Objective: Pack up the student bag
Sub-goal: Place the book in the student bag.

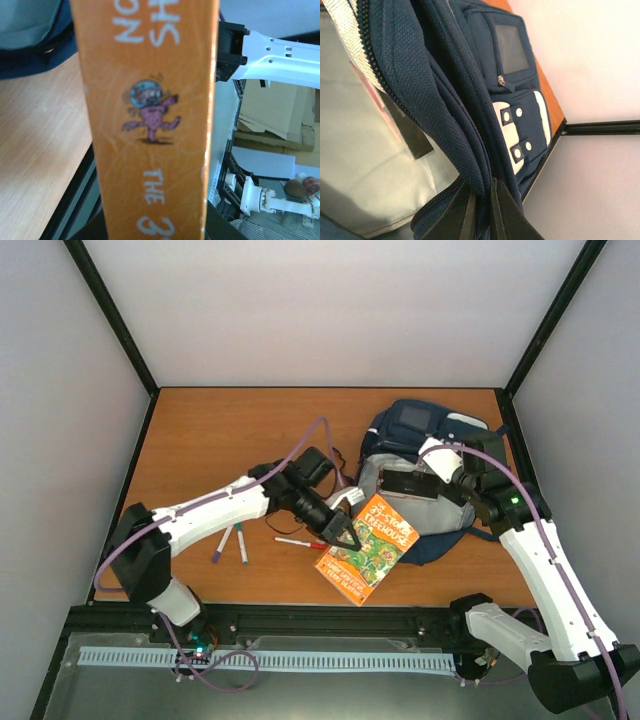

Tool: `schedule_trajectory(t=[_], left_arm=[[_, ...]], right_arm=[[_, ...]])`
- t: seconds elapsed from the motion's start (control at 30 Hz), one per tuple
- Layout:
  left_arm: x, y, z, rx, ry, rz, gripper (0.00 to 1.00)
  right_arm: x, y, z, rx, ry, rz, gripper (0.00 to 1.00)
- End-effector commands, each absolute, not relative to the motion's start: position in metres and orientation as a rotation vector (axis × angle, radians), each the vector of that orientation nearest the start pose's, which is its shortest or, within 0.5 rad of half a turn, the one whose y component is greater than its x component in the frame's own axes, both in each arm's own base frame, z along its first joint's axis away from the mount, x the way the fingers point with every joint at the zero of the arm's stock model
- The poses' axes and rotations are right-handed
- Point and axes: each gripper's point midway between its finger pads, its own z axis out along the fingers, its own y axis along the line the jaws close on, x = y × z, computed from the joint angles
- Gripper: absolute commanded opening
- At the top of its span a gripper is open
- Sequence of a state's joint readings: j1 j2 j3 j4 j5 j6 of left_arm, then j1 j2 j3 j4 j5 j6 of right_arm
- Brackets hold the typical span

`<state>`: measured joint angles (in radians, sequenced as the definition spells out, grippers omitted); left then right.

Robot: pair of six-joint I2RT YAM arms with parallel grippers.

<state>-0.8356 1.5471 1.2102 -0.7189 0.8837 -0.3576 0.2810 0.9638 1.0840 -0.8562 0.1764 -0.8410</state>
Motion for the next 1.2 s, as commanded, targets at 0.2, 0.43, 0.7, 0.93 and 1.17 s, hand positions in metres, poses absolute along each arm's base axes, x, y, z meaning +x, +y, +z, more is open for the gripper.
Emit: schedule_trajectory(t=[0.2,0.43,0.7,0.93,1.17], left_arm=[[0.185,-0.434,0.225,1.143,2.266,-1.744,0.01],[0.241,-0.479,0.2,1.107,2.248,-1.798,0.01],[0.308,-0.49,0.155,0.971,2.293,-1.763,0.01],[0.37,-0.461,0.092,0.729,2.461,-1.505,0.08],[0.399,-0.446,0.089,0.573,2.465,-1.295,0.53]], right_arm=[[0.294,0.049,0.348,-0.9,1.825,-0.511,0.03],[0.29,0.048,0.355,-0.887,1.796,-0.509,0.03],[0.289,0.054,0.352,-0.9,1.811,-0.463,0.03],[0.288,0.052,0.347,-0.905,1.816,-0.478,0.03],[0.289,0.049,0.333,-0.915,1.847,-0.489,0.03]])
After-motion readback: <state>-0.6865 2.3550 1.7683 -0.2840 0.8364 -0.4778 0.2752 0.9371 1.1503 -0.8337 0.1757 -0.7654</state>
